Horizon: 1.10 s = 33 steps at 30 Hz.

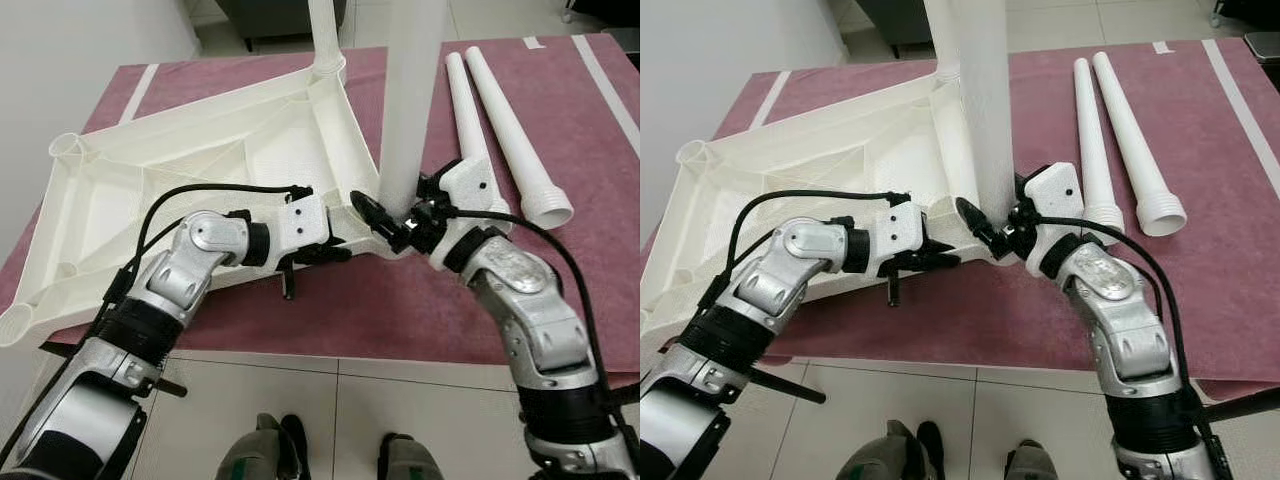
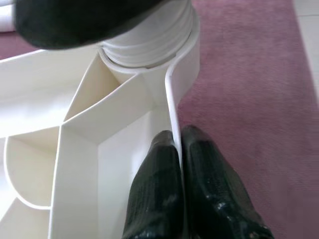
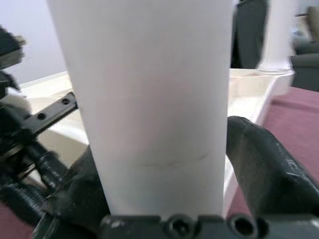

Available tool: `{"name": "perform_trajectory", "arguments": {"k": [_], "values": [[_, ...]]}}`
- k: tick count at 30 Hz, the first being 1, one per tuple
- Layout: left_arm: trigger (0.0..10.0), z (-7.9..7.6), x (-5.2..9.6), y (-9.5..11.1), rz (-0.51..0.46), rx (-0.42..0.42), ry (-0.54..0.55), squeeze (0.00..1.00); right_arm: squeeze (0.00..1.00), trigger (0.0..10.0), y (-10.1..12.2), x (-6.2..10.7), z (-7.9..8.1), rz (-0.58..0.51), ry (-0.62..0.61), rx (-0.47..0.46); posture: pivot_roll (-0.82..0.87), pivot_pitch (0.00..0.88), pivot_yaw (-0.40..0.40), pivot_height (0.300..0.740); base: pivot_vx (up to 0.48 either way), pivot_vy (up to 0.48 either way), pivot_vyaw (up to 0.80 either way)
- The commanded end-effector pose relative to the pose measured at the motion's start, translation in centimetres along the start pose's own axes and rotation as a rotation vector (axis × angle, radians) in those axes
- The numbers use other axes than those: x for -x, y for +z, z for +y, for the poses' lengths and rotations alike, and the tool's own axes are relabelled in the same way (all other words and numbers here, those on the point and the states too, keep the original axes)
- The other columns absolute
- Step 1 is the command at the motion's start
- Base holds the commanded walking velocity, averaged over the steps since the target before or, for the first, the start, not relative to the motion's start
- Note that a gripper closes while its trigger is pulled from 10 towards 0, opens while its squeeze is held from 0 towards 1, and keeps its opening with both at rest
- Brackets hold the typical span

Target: Building children table

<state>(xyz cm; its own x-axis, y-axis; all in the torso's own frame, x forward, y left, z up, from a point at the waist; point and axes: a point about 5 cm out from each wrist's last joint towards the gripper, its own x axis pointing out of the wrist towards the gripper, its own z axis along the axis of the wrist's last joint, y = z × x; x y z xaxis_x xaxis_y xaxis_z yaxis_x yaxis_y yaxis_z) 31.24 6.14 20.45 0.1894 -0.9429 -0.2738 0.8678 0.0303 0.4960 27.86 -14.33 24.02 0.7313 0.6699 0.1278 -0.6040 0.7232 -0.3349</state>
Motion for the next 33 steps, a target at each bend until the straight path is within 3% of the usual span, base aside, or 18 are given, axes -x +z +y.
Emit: {"name": "perform_trajectory", "arguments": {"k": [1, 4, 5, 6, 7, 8, 9, 18, 19, 20, 21, 23, 24, 25, 27, 31, 33], "values": [[10.0, -0.4, 1.5, 1.2, -0.048, -0.085, -0.14, 0.0, 0.0, 10.0, 0.0, 1.0, 0.4, 0.016, 0.092, -0.019, -0.05, 0.178, 0.178, 0.74, 0.0, 0.0, 0.0], [10.0, -0.6, 2.4, 1.0, -0.028, -0.084, -0.163, 0.0, 0.0, 10.0, -0.4, 1.5, 1.4, 0.039, 0.22, -0.055, -0.05, 0.179, 0.178, 0.74, 0.0, 0.0, 0.0], [10.0, -0.5, 2.6, 0.9, -0.018, -0.084, -0.16, 0.0, 0.0, 9.3, -0.5, 1.5, 1.5, 0.04, 0.233, -0.062, -0.05, 0.179, 0.178, 0.74, 0.0, 0.0, 0.0], [10.0, -0.5, 2.6, 0.9, -0.018, -0.084, -0.16, 0.0, 0.0, 9.3, -0.5, 1.5, 1.5, 0.04, 0.233, -0.062, -0.05, 0.179, 0.178, 0.74, 0.0, 0.0, 0.0], [10.0, -0.4, 2.7, 0.8, -0.012, -0.084, -0.156, 0.0, 0.0, 3.6, -0.6, 1.5, 1.6, 0.038, 0.24, -0.071, -0.04, 0.179, 0.179, 0.74, 0.0, 0.0, 0.0], [10.0, -0.4, 2.8, 0.8, -0.008, -0.083, -0.153, 0.0, 0.0, 3.6, -0.6, 1.6, 1.5, 0.037, 0.248, -0.076, -0.04, 0.179, 0.179, 0.74, 0.0, 0.0, 0.0], [10.0, -0.3, 2.8, 0.8, -0.008, -0.08, -0.141, 0.0, 0.0, 0.0, -0.7, 1.6, 1.6, 0.034, 0.253, -0.089, -0.04, 0.179, 0.179, 0.74, 0.0, 0.0, 0.0], [10.0, 0.5, 1.7, 1.1, -0.032, -0.063, -0.075, 0.0, 0.0, 0.0, -1.9, 1.4, 2.1, 0.06, 0.204, -0.145, -0.05, 0.179, 0.182, 0.74, 0.0, 0.0, 0.0], [10.0, 0.8, 1.2, 1.1, -0.034, -0.06, -0.052, 0.0, 0.0, 0.0, -2.5, 1.2, 2.1, 0.093, 0.155, -0.137, -0.05, 0.179, 0.182, 0.74, 0.0, 0.0, 0.0], [10.0, 1.6, -0.2, 1.3, -0.037, -0.048, -0.004, 0.0, 0.0, 0.0, -4.6, 0.6, 1.5, 0.199, -0.028, -0.115, -0.05, 0.179, 0.182, 0.74, 0.0, 0.0, 0.0], [10.0, 1.6, -0.2, 1.3, -0.037, -0.048, -0.004, 0.0, 0.0, 0.0, -4.6, 0.6, 1.5, 0.199, -0.028, -0.115, -0.05, 0.179, 0.182, 0.74, 0.0, 0.0, 0.0], [10.0, 2.0, -1.0, 1.4, -0.039, -0.04, 0.022, 0.0, 0.0, 0.0, -5.9, 0.2, 1.1, 0.264, -0.154, -0.105, -0.05, 0.184, 0.183, 0.74, 0.0, 0.0, 0.0], [10.0, 2.4, -2.0, 1.8, -0.046, -0.028, 0.048, 0.0, 0.0, 0.0, -7.0, 0.0, 0.8, 0.327, -0.288, -0.106, -0.05, 0.184, 0.183, 0.74, 0.0, 0.0, 0.0], [10.0, 2.4, -2.0, 1.8, -0.046, -0.028, 0.048, 0.0, 0.0, 0.0, -7.0, 0.0, 0.8, 0.327, -0.288, -0.106, -0.05, 0.184, 0.183, 0.74, 0.0, 0.0, 0.0], [10.0, 2.8, -3.0, 2.0, -0.044, -0.018, 0.076, 0.0, 0.0, 0.0, -7.9, -0.1, 0.7, 0.382, -0.426, -0.095, -0.05, 0.184, 0.187, 0.74, 0.0, 0.0, 0.0], [10.0, 3.2, -4.1, 2.2, -0.029, -0.01, 0.106, 0.0, 0.0, 0.0, -8.4, -0.3, 0.6, 0.419, -0.559, -0.083, -0.05, 0.184, 0.187, 0.74, 0.0, 0.0, 0.0], [10.0, 3.4, -5.4, 2.4, -0.009, -0.003, 0.139, 0.0, 0.0, 0.0, -8.5, -0.8, 1.0, 0.429, -0.677, -0.101, -0.06, 0.183, 0.193, 0.74, 0.0, 0.0, 0.0]]}}
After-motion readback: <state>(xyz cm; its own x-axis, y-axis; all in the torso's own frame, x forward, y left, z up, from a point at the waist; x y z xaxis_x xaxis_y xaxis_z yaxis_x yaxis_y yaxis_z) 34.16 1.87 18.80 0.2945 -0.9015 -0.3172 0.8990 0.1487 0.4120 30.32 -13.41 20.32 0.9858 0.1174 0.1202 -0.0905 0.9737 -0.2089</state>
